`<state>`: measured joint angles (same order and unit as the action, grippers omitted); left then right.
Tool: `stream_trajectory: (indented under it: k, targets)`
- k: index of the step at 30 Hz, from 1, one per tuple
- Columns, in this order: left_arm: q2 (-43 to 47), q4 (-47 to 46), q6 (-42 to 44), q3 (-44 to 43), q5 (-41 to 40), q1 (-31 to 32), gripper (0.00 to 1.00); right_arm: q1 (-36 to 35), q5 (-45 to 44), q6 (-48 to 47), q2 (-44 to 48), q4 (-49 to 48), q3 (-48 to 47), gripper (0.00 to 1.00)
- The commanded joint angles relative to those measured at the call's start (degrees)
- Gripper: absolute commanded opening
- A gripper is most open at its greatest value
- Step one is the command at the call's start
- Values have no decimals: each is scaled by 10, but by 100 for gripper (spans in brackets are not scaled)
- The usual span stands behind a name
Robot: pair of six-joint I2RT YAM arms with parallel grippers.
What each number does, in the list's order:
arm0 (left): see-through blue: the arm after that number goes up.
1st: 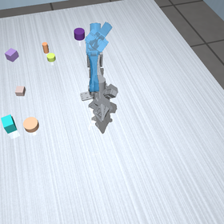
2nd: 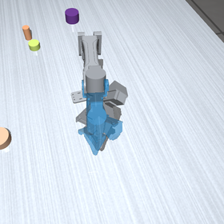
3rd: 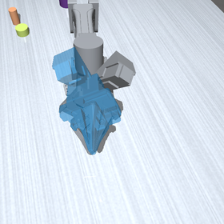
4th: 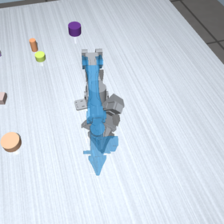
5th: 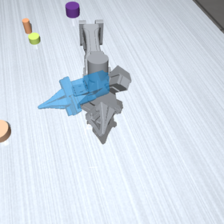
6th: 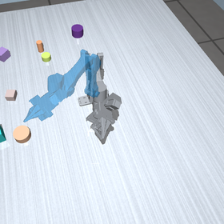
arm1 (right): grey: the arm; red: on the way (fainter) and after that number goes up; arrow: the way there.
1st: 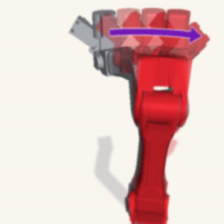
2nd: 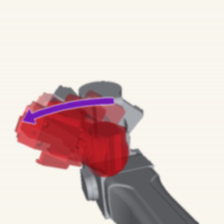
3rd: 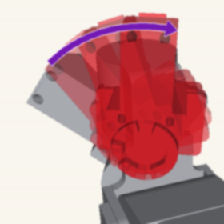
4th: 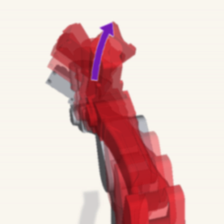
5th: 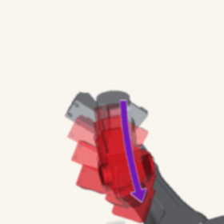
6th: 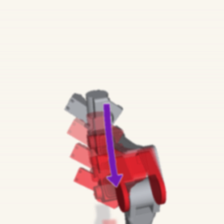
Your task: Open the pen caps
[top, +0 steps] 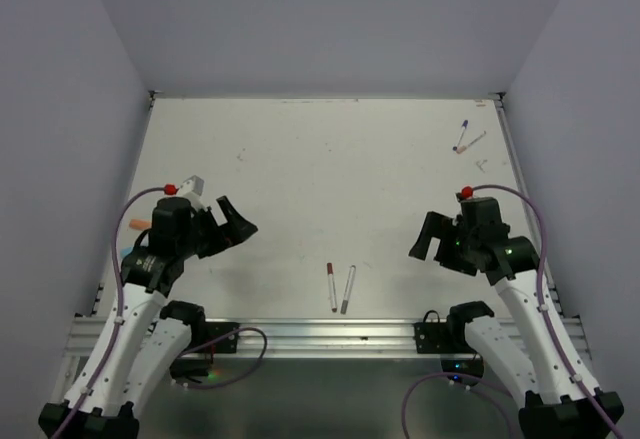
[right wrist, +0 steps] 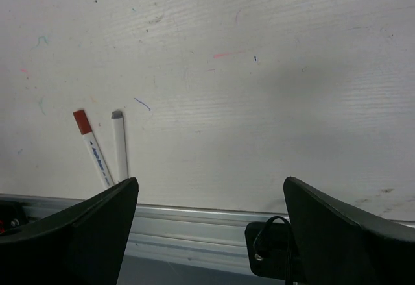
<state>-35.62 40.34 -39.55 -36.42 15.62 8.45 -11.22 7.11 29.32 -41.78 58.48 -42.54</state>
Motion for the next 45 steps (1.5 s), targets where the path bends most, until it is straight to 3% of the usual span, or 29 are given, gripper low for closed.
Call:
stream_trajectory:
  k: [1, 5, 6, 7, 12, 18, 23, 25, 26, 27, 28, 29, 32, 38, 45]
  targets:
    - [-17, -38, -12, -18, -65, 67, 100, 1, -13, 5, -13, -35, -29, 99]
    - [-65, -82, -40, -21, -79, 138, 100, -21, 63, -7, -37, -67, -38, 99]
    - [-87, -89, -47, -26, -103, 174, 100, -58, 58, 4, -41, -85, -43, 99]
    - [-99, -96, -55, -29, -117, 193, 100, -77, 7, 11, -52, -79, -53, 99]
    - [-175, -125, -101, -56, -196, 312, 100, -183, -80, 35, -131, -65, -96, 99]
    - [-201, -119, -135, -73, -257, 407, 100, -277, -209, 80, -185, -59, -100, 99]
    - [-197, -125, -162, -65, -277, 433, 100, -354, -270, 114, -246, -77, -114, 99]
    - [-190, -125, -163, -58, -278, 438, 100, -359, -237, 129, -235, -119, -93, 98]
    - [-187, -121, -164, -55, -282, 438, 100, -359, -225, 140, -232, -164, -84, 94]
    - [-181, -120, -165, -52, -284, 438, 100, -360, -207, 153, -229, -185, -63, 80]
    - [-177, -119, -167, -49, -286, 438, 100, -359, -197, 178, -240, -206, -55, 74]
    - [-174, -119, -167, -45, -285, 438, 100, -360, -195, 186, -254, -213, -54, 71]
    - [-162, -126, -163, -35, -277, 438, 100, -375, -183, 196, -319, -211, -74, 71]
    - [-154, -126, -158, -32, -275, 438, 100, -415, -174, 241, -356, -275, -42, 70]
    - [-149, -134, -153, -29, -268, 438, 100, -449, -177, 274, -390, -303, -25, 60]
